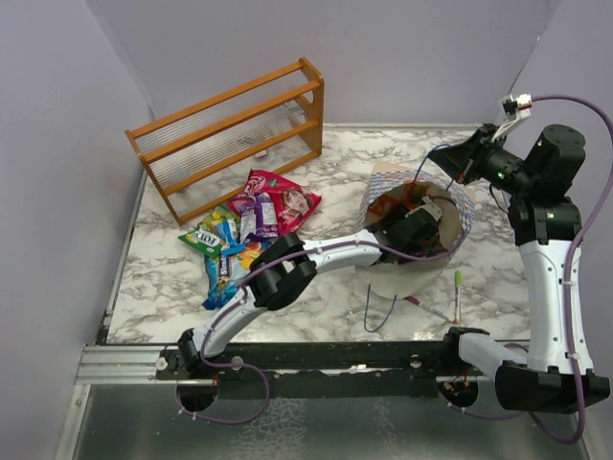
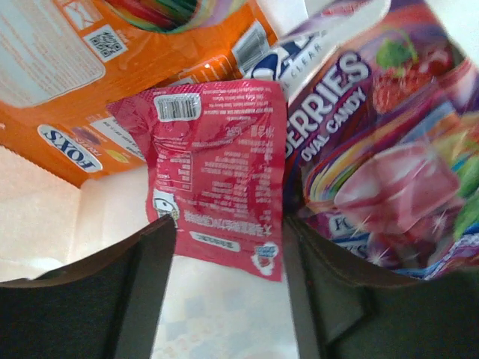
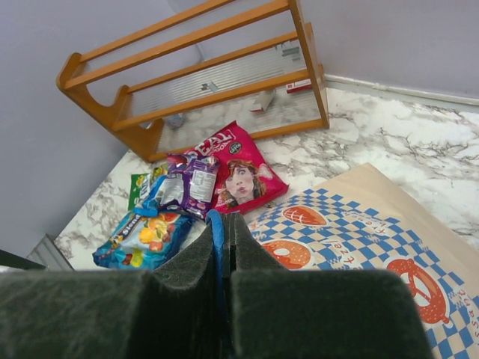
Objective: Take the snacks out of the paper bag
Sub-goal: Take out the snack from the paper bag.
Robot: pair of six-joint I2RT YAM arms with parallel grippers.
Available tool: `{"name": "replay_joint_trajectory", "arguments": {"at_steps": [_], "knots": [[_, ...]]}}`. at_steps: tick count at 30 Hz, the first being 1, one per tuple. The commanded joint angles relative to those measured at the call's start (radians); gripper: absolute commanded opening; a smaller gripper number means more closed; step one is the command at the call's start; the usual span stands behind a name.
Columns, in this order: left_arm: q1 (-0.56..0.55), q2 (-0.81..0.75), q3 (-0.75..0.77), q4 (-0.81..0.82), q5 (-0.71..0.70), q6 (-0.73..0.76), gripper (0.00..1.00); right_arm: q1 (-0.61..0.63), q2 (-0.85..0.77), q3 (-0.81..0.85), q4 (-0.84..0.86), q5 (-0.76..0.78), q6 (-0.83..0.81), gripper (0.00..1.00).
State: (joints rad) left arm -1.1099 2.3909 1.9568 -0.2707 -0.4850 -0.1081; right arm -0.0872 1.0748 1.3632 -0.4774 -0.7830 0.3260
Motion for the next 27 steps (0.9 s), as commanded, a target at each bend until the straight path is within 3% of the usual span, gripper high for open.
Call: {"name": "replay_joint_trajectory", "arguments": {"at_steps": [1, 7, 10, 20, 27], "knots": [[0.005, 0.069, 0.057, 0.012, -0.139, 0.116, 0.53, -0.003, -0.005, 0.036, 0.016, -0.031, 0.008, 0.01], [0.015, 0.042, 0.05, 0.033, -0.168, 0.223, 0.09, -0.003, -0.009, 0.033, 0.016, -0.03, 0.01, 0.01], [0.013, 0.003, 0.031, 0.041, -0.187, 0.249, 0.0, -0.003, -0.009, 0.031, 0.02, -0.031, 0.014, 0.01], [-0.06, -0.239, -0.184, 0.063, -0.192, 0.299, 0.0, -0.003, -0.009, 0.025, 0.018, -0.021, 0.005, 0.01], [-0.123, -0.45, -0.348, 0.009, -0.147, 0.188, 0.0, -0.003, -0.007, 0.026, 0.015, -0.015, 0.0, 0.01]]}}
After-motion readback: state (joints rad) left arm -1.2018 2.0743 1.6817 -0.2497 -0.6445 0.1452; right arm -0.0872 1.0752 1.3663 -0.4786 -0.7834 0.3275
